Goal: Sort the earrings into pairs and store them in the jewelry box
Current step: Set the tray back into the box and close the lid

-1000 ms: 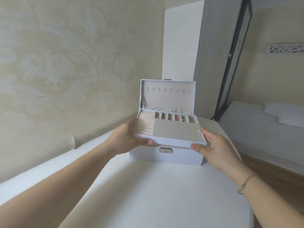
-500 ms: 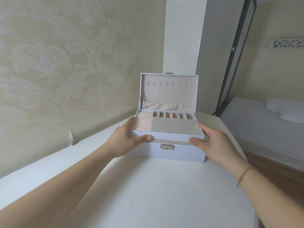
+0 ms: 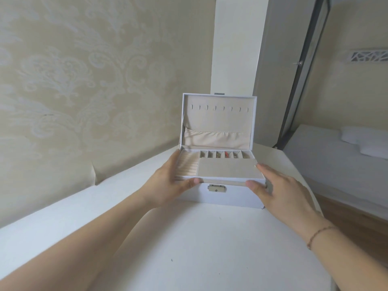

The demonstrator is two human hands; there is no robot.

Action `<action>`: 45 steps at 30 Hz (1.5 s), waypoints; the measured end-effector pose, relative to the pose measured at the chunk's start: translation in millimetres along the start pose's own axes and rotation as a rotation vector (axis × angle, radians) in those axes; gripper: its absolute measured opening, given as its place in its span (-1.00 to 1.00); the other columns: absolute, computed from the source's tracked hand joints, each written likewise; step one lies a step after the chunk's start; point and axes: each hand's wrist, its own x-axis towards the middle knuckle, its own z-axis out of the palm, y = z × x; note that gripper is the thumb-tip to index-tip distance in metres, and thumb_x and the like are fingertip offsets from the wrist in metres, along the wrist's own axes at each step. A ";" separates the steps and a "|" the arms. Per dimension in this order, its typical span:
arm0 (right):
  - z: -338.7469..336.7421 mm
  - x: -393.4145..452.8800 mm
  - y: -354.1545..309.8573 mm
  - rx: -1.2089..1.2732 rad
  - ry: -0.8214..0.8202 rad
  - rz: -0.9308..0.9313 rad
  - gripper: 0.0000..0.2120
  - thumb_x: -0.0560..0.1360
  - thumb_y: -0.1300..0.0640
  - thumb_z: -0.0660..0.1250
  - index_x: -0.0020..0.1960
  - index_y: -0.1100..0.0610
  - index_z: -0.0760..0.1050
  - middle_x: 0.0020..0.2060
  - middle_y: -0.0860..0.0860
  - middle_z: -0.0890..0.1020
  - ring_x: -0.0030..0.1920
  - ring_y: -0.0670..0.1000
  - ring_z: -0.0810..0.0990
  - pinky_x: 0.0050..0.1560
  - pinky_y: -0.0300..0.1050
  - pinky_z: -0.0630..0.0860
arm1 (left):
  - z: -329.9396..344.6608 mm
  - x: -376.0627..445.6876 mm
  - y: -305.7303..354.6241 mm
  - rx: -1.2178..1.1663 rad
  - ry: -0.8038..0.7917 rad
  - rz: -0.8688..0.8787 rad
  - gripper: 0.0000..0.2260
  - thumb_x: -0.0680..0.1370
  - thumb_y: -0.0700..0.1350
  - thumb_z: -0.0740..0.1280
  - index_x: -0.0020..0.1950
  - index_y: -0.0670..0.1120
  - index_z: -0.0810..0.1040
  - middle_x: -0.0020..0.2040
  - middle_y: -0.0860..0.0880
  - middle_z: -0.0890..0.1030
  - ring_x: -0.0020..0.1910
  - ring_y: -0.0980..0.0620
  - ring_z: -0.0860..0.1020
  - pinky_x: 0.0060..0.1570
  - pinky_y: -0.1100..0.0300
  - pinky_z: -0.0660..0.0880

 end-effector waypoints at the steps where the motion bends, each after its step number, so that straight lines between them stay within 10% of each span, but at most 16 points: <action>1: 1.5 -2.3 2.9 -0.145 0.034 -0.043 -0.36 0.47 -0.42 -0.04 0.39 -0.14 0.38 0.39 -0.18 0.44 0.14 0.02 0.60 -0.02 -0.04 0.56 | 0.6 -0.2 -1.5 0.016 0.003 0.025 -0.14 0.38 0.40 0.31 0.56 0.11 0.05 0.46 0.29 0.22 0.41 0.25 0.25 0.35 0.23 0.24; 4: 10.0 -2.3 16.0 -0.343 0.151 -0.244 -0.27 0.55 -0.35 -0.22 0.26 0.01 0.56 0.27 -0.03 0.58 -0.38 0.08 0.66 -0.46 -0.08 0.53 | -0.2 -1.1 -6.3 0.027 -0.010 0.039 -0.20 0.43 0.37 0.26 0.56 0.10 0.06 0.49 0.19 0.25 0.43 0.20 0.25 0.38 0.25 0.21; 7: 10.8 2.7 27.9 -0.431 0.207 -0.407 -0.21 0.58 -0.30 -0.24 0.24 0.19 0.58 -0.27 0.08 0.70 -0.68 0.12 0.45 -0.58 -0.23 0.25 | -1.8 1.3 -13.3 0.034 -0.017 0.073 -0.24 0.47 0.40 0.19 0.56 0.10 0.06 0.52 0.18 0.21 0.47 0.20 0.21 0.42 0.21 0.19; 10: 7.2 12.1 46.5 -0.502 0.223 -0.553 -0.22 0.59 -0.31 -0.22 0.32 0.19 0.51 -0.62 0.00 0.49 -0.71 0.10 0.39 -0.55 -0.25 0.16 | -8.2 12.4 -22.6 -0.050 -0.001 0.042 -0.25 0.42 0.45 0.14 0.53 0.16 0.14 0.48 0.20 0.27 0.43 0.22 0.28 0.39 0.14 0.28; 18: 15.3 50.5 79.3 -0.171 0.242 -0.670 -0.43 0.57 -0.33 -0.05 -0.18 -0.01 0.59 -0.52 -0.07 0.50 -0.48 0.00 0.47 -0.50 -0.19 0.29 | -12.9 65.9 -39.4 -0.510 0.094 -0.209 -0.30 0.36 0.42 0.21 0.43 0.13 0.33 0.33 0.15 0.44 0.28 0.07 0.48 0.07 0.16 0.47; 22: 24.9 66.4 73.6 0.415 0.258 -0.390 -0.54 0.54 -0.29 0.04 -0.30 -0.04 0.51 -0.54 0.02 0.49 -0.50 0.00 0.46 -0.46 -0.10 0.37 | -6.6 83.5 -38.6 -0.555 0.086 -0.213 -0.36 0.39 0.36 0.17 0.43 0.14 0.35 0.33 0.15 0.45 0.20 0.17 0.47 0.00 0.21 0.41; 26: 28.5 91.4 51.4 0.480 0.190 0.080 -0.34 0.36 -0.49 -0.06 -0.34 -0.02 0.58 -0.55 -0.06 0.43 -0.40 0.06 0.49 -0.26 -0.10 0.40 | 1.8 97.1 -42.9 -0.553 0.060 -0.171 -0.25 0.35 0.48 0.20 0.48 0.20 0.27 0.43 0.20 0.37 0.41 0.14 0.33 0.37 0.05 0.28; 29: 35.0 116.6 38.1 0.367 0.080 0.171 -0.26 0.40 -0.53 -0.14 -0.06 0.00 0.56 -0.12 -0.04 0.62 -0.04 0.02 0.50 -0.01 -0.06 0.39 | 4.8 105.1 -41.0 -0.566 0.053 -0.132 -0.18 0.32 0.53 0.22 0.49 0.18 0.25 0.47 0.19 0.33 0.46 0.18 0.27 0.49 -0.01 0.15; 34: 49.7 149.3 23.4 0.616 -0.129 0.275 -0.27 0.49 -0.45 -0.16 0.50 -0.09 0.22 0.47 -0.14 0.31 0.47 -0.05 0.24 0.47 0.00 0.14 | 5.4 113.4 -29.8 -0.627 0.025 -0.187 -0.15 0.35 0.56 0.12 0.54 0.17 0.16 0.53 0.23 0.19 0.51 0.19 0.15 0.53 0.01 0.04; 38: 49.4 149.4 17.3 0.597 -0.093 0.369 -0.26 0.54 -0.36 -0.27 0.03 0.02 0.58 -0.06 0.02 0.60 0.05 0.07 0.56 0.09 -0.05 0.44 | 7.1 116.9 -22.6 -0.730 0.069 -0.223 -0.39 0.59 0.34 -0.12 0.57 0.09 0.06 0.51 0.18 0.13 0.51 0.15 0.12 0.47 0.12 0.02; 40: 51.6 149.3 17.9 0.645 -0.018 0.383 -0.40 0.58 -0.31 -0.25 -0.31 -0.01 0.37 -0.41 -0.07 0.41 -0.37 -0.03 0.38 -0.34 -0.15 0.25 | 8.3 121.7 -27.1 -0.780 0.123 -0.231 -0.38 0.58 0.34 -0.16 0.55 0.07 0.16 0.49 0.04 0.29 0.41 0.11 0.34 0.36 0.20 0.24; 42: 54.3 150.4 21.2 0.782 0.000 0.398 -0.39 0.56 -0.35 -0.21 -0.22 0.03 0.41 -0.51 -0.10 0.30 -0.47 -0.05 0.23 -0.40 -0.17 0.13 | 8.6 120.9 -31.6 -0.844 0.183 -0.216 -0.38 0.57 0.35 -0.17 0.44 0.06 0.34 0.36 0.02 0.46 0.18 0.15 0.52 0.13 0.25 0.39; 45: 52.8 146.1 30.5 0.897 0.016 0.399 -0.54 0.59 -0.27 -0.03 -0.27 0.01 0.35 -0.49 -0.05 0.25 -0.45 -0.02 0.15 -0.40 -0.15 0.08 | 8.5 115.8 -39.6 -0.897 0.167 -0.208 -0.37 0.55 0.39 -0.04 0.36 0.02 0.47 0.30 -0.03 0.56 0.25 -0.04 0.55 0.36 -0.04 0.35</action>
